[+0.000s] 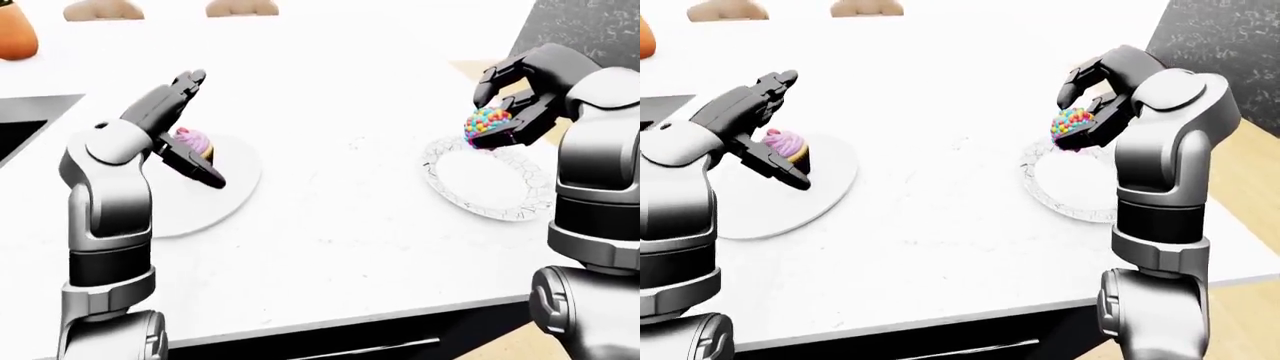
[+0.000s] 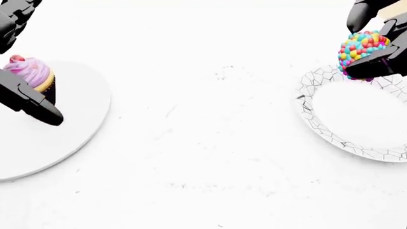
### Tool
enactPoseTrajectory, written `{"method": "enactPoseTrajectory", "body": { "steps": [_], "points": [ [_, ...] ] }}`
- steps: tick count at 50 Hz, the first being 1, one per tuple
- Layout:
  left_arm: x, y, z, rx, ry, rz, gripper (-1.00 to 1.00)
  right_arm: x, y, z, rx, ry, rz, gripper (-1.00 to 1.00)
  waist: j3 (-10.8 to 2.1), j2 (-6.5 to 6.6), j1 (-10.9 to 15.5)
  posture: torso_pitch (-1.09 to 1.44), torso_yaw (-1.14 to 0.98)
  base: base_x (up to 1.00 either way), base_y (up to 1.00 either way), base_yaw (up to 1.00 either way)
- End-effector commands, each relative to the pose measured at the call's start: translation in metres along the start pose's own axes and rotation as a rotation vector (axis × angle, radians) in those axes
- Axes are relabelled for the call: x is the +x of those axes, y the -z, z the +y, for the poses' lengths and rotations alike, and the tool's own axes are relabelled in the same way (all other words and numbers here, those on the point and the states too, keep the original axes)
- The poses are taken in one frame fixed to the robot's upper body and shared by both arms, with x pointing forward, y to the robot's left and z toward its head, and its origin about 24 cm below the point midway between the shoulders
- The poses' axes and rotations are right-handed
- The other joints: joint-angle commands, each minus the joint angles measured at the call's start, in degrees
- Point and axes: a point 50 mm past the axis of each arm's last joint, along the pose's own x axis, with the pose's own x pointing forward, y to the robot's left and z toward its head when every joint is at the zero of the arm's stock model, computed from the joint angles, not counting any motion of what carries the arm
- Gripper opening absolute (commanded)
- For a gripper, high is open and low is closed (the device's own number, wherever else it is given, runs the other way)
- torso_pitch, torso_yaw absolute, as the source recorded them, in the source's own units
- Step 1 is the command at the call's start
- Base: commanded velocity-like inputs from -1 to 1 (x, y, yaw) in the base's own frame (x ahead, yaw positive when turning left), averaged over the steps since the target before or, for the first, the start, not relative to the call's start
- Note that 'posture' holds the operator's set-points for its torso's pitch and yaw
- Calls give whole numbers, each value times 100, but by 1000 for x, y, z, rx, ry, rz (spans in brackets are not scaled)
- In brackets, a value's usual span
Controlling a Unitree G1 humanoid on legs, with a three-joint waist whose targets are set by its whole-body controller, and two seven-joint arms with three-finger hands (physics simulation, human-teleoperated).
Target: Move the dessert items from the plate to the tray.
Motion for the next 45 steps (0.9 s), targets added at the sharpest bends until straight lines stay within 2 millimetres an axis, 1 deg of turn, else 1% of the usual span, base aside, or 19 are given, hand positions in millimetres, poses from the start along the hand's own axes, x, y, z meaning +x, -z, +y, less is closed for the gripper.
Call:
{"method": "enactPoseTrajectory", "body": {
  "steps": [1, 2, 3, 4, 7, 18, 21, 22, 23, 24, 26, 28, 30, 36, 37, 38, 39, 41, 45],
  "points": [
    [-5, -14, 12, 36, -71, -63, 100, -10, -13, -14, -15, 65, -58, -99, -172, -7, 4, 0, 0, 0, 0, 0],
    [-3, -13, 11, 37, -71, -60, 100, -9, -13, -13, -16, 65, -58, -99, -173, -6, 3, 0, 0, 0, 0, 0],
    [7, -1, 8, 88, -83, -35, 100, -11, -15, -15, -17, 64, -59, -99, -173, -4, 2, 0, 0, 0, 0, 0],
    [11, 2, 9, 92, -87, -25, 100, -12, -15, -15, -17, 64, -59, -100, -167, -8, 6, 0, 0, 0, 0, 0],
    [11, 5, 9, 94, -88, -14, 100, -11, -14, -14, -17, 63, -57, -99, -196, 8, 13, 0, 0, 0, 0, 0],
    [15, 14, 10, 111, -100, 8, 100, -8, -12, -13, -15, 62, -56, -99, -199, 2, -3, 0, 0, 0, 0, 0],
    [13, 14, 10, 109, -100, 7, 23, -8, -11, -12, -15, 62, -52, -100, -201, 7, -4, 0, 0, 0, 0, 0],
    [13, 14, 10, 108, -100, 6, 17, -7, -10, -12, -15, 62, -51, -99, -199, 8, -4, 0, 0, 0, 0, 0],
    [14, 14, 10, 109, -100, 7, -1, -8, -10, -12, -16, 62, -50, -100, -198, 9, -3, 0, 0, 0, 0, 0],
    [13, 14, 10, 109, -99, 7, -4, -8, -9, -12, -15, 62, -48, -99, -199, 8, -1, 0, 0, 0, 0, 0],
    [15, 16, 10, 109, -100, 9, -25, -9, -9, -12, -16, 62, -48, -100, -202, 8, -2, 0, 0, 0, 0, 0],
    [14, 17, 10, 112, -101, 10, -23, -10, -10, -13, -17, 63, -48, -99, -203, 12, 0, 0, 0, 0, 0, 0],
    [13, 18, 10, 121, -103, 12, -29, -10, -8, -13, -16, 64, -47, -99, -206, 18, -4, 0, 0, 0, 0, 0],
    [16, 21, 11, 116, -123, 5, -69, -8, -7, -12, -17, 62, -48, -99, -216, 23, -8, 0, 0, 0, 0, 0],
    [16, 17, 14, 107, -134, -5, -78, -8, -8, -12, -17, 63, -48, -99, -220, 24, -9, 0, 0, 0, 0, 0],
    [17, 13, 19, 87, -151, -24, -78, -8, -8, -13, -17, 63, -50, -99, -222, 25, -11, 0, 0, 0, 0, 0],
    [14, 6, 26, 67, -166, -38, -100, -9, -10, -13, -18, 64, -54, -99, -223, 23, -11, 0, 0, 0, 0, 0],
    [11, -3, 37, 28, -190, -61, -100, -12, -12, -15, -20, 66, -59, -99, -224, 22, -10, 0, 0, 0, 0, 0],
    [-2, -25, 63, -33, -231, -111, -100, -21, -16, -20, -29, 65, -73, -99, -192, 5, -13, 0, 0, 0, 0, 0]
  ]
}}
